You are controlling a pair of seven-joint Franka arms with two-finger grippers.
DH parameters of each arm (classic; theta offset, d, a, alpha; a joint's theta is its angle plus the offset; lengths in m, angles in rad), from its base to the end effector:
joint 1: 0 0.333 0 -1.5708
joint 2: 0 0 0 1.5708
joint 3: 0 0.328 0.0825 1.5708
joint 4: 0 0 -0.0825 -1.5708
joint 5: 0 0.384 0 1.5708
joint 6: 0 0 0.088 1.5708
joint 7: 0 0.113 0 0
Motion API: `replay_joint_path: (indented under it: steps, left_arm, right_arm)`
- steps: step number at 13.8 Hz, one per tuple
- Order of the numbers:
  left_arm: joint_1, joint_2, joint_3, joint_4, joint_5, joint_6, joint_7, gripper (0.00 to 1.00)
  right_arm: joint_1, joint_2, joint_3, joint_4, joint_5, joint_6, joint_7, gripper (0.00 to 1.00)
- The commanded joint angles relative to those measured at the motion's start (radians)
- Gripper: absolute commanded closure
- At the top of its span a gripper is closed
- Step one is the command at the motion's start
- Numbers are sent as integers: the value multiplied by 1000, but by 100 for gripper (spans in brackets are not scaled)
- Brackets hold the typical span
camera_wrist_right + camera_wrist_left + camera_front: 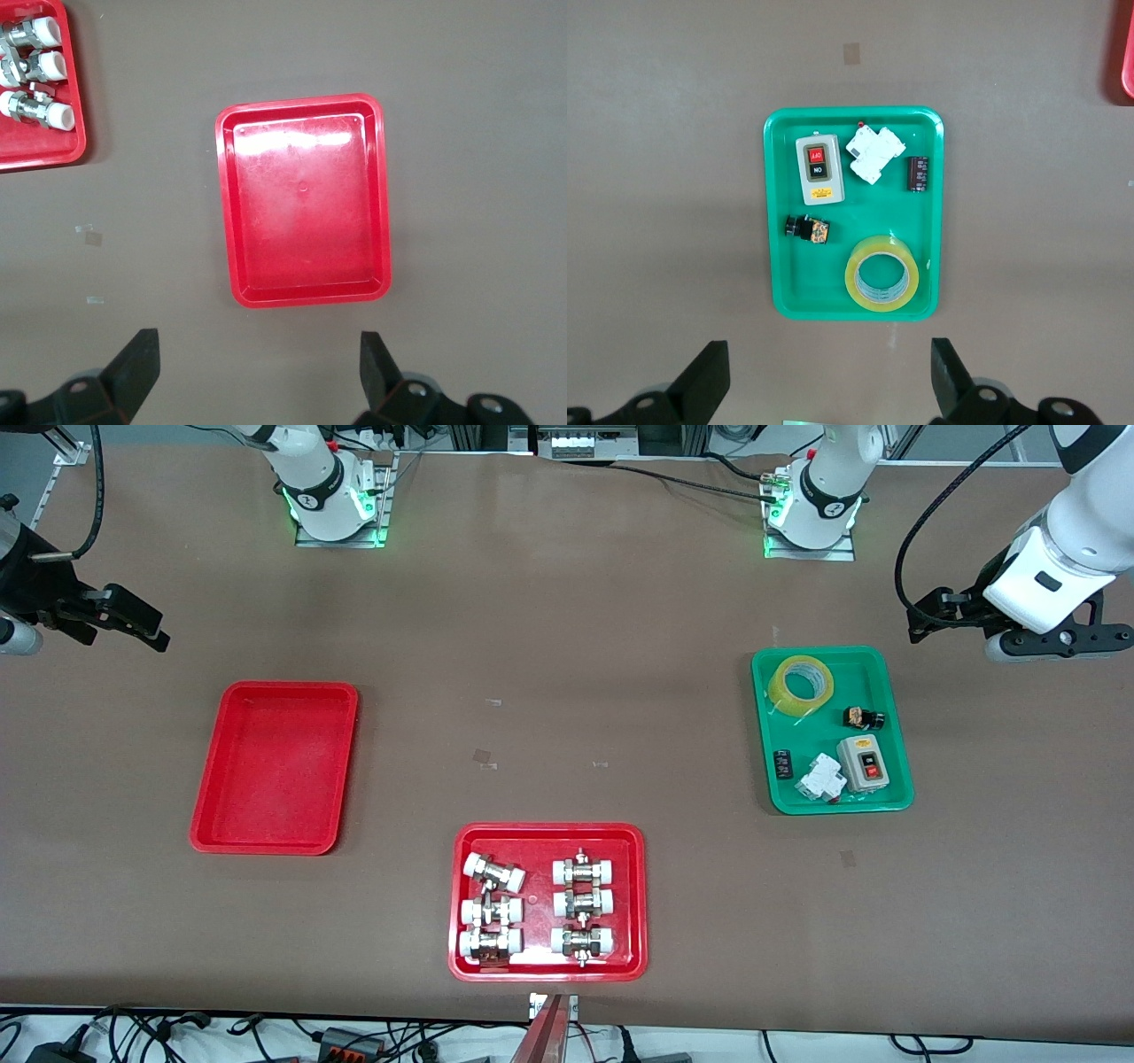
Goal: Left arm passes tape to right arm into tray
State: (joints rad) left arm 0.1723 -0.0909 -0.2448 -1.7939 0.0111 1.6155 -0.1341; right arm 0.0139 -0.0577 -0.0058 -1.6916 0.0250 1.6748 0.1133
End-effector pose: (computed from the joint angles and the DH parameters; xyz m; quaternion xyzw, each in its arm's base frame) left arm 0.5207 -0.0415 0.5766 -0.9984 -0.0312 0.0432 0.0211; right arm 0.5444 0.0069 0.6141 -0.9983 0.0536 -0.0196 0.0138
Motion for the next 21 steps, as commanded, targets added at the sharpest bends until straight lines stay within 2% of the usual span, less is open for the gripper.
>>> replay_joint_path:
  steps: [1, 7, 11, 13, 15, 17, 19, 21]
  left_arm:
    - [4, -13, -4, 5, 4, -19, 19, 0]
    - [1, 5, -2, 2, -13, -19, 19, 0]
    - [29, 126, 6, -12, 1, 12, 19, 0]
    - [55, 204, 6, -108, 1, 166, 19, 0]
    - [85, 227, 5, -261, 3, 326, 21, 0]
    - [96, 279, 6, -359, 4, 476, 21, 0]
    - [86, 347, -4, -369, 4, 497, 19, 0]
    - [84, 352, -5, -389, 4, 495, 18, 0]
  right_arm:
    - [-15, 7, 3, 24, 19, -23, -23, 0]
    - [-15, 16, 4, 35, 23, -29, -9, 0]
    - [-17, 30, 3, 52, 23, -29, -15, 0]
    - [-15, 29, 4, 49, 23, -29, -6, 0]
    - [-11, 29, 4, 49, 21, -29, -6, 0]
    - [-11, 29, 4, 47, 21, -29, -6, 0]
    - [-11, 29, 4, 46, 21, -30, -6, 0]
    - [-11, 29, 4, 46, 23, -30, -6, 0]
